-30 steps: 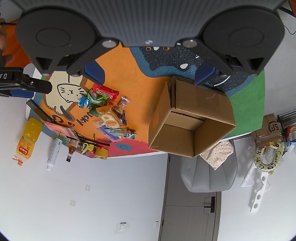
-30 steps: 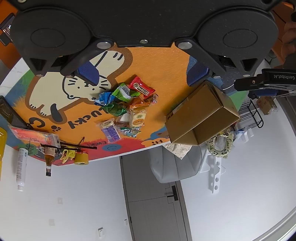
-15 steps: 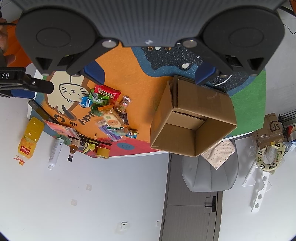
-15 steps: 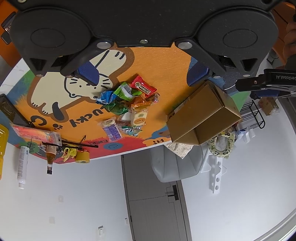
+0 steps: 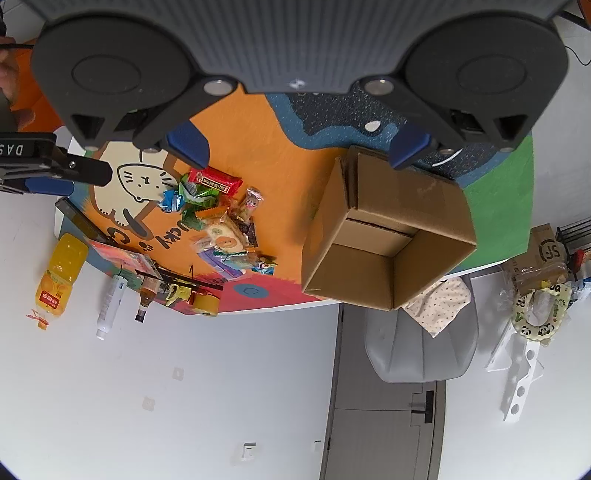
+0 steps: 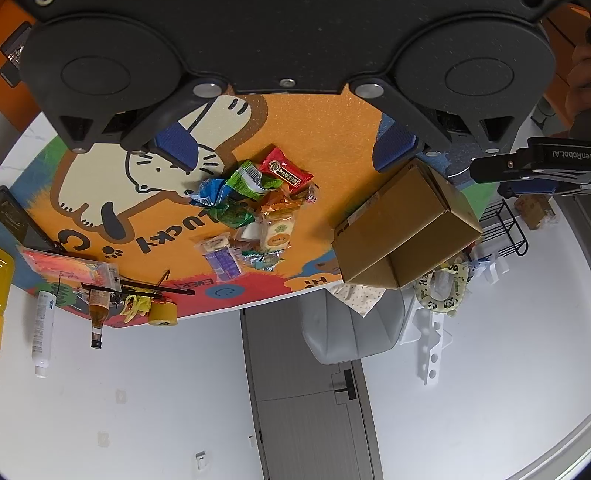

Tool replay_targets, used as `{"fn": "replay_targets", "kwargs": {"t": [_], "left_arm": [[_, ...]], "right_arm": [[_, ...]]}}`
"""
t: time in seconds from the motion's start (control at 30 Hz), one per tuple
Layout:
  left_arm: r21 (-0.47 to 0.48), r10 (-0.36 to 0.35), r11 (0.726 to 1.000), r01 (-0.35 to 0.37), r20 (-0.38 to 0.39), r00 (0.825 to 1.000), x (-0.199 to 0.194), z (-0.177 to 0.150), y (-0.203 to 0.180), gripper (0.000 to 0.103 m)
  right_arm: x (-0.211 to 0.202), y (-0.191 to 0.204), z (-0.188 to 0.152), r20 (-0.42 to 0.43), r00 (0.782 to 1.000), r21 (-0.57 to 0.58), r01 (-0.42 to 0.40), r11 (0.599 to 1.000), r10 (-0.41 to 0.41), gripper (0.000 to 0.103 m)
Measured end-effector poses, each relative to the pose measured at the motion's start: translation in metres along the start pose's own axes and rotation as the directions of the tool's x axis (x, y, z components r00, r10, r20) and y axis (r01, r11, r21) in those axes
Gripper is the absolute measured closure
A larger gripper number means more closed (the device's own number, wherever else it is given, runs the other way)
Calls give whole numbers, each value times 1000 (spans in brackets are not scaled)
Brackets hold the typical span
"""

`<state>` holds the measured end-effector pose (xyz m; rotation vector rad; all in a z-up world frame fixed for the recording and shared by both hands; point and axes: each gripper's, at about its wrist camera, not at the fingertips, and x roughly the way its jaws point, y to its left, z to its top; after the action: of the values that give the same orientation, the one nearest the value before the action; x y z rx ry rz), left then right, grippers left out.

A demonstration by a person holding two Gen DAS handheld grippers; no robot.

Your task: Organize snacks

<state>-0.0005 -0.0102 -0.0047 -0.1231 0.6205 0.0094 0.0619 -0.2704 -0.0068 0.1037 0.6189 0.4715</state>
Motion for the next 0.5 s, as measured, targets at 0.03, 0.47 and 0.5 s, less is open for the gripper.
{"fn": "replay_targets", "kwargs": {"t": [0.03, 0.47, 0.5], "left_arm": [[1, -2, 1000, 2, 0, 1000, 1, 1, -1, 0], [-14, -39, 999, 39, -30, 999, 35, 23, -8, 0], [-22, -43, 999, 42, -30, 999, 39, 24, -9, 0]], "right_arm": [[1, -1, 1, 0, 1000, 1, -2, 1000, 2, 0], [29, -12, 6, -20, 1000, -7, 0, 1000, 0, 0], [31, -14, 6, -21, 1000, -10, 5, 1000, -5, 0]]}}
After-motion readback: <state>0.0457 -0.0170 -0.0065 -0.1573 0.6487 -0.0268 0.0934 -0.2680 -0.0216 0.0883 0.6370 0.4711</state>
